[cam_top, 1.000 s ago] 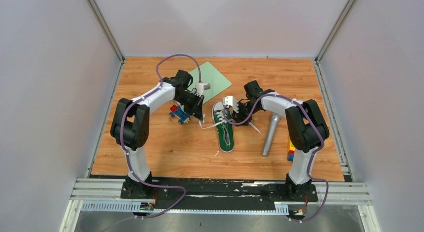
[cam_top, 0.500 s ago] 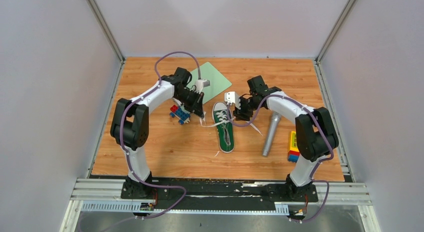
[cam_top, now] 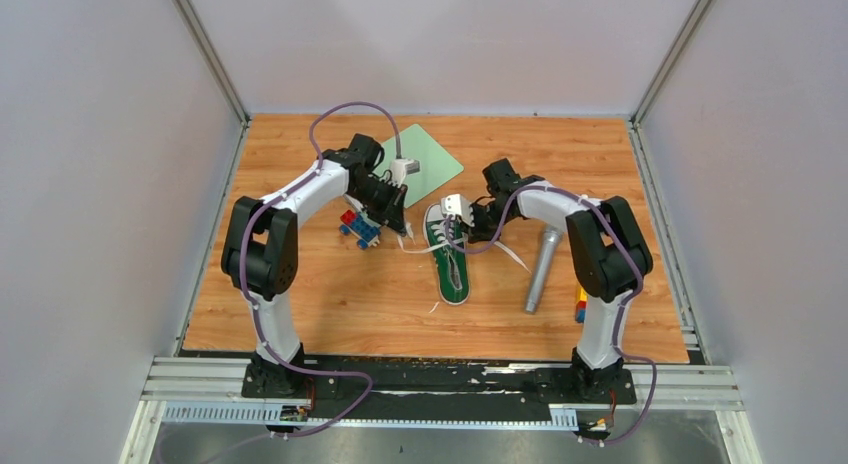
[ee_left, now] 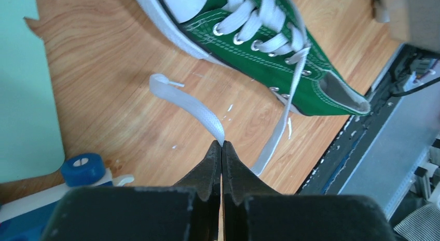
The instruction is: Tie the shoes
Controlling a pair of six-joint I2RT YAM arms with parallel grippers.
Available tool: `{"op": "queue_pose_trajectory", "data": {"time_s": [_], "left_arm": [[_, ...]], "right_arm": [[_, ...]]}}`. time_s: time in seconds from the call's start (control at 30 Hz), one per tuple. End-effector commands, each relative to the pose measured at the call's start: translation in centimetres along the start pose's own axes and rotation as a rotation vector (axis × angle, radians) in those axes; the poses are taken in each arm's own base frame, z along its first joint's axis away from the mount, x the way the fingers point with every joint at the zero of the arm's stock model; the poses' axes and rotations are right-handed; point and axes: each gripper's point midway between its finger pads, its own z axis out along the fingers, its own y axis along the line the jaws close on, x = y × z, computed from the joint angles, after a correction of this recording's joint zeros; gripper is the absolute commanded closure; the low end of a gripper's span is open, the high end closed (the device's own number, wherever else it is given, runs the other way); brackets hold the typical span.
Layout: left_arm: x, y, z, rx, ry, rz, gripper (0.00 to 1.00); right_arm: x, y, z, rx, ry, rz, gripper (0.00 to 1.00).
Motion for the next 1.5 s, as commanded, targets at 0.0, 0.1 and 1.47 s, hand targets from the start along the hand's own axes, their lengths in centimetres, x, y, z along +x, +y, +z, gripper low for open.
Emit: {"op": "queue_pose_trajectory", "data": {"time_s": [0.0,0.1,1.47], "left_arm": [[-0.3,1.9,-2.3,-0.133,-0.019,0.02,1.0],[0.3,4.7,-4.5,-0.264,-0.035,-0.018,1.0],[-1.4,-2.0,-1.4,0.132,-0.048,-0.177,1.0]], "right_arm": [[2.8,2.2,-3.6,0.019,0.076,0.05,1.0],[4.3,4.0,-6.3,0.046,0.087,0.098,1.0],[-19.1,5.3,-0.2,-0.125,-0.359,-0.146,0.56]]}}
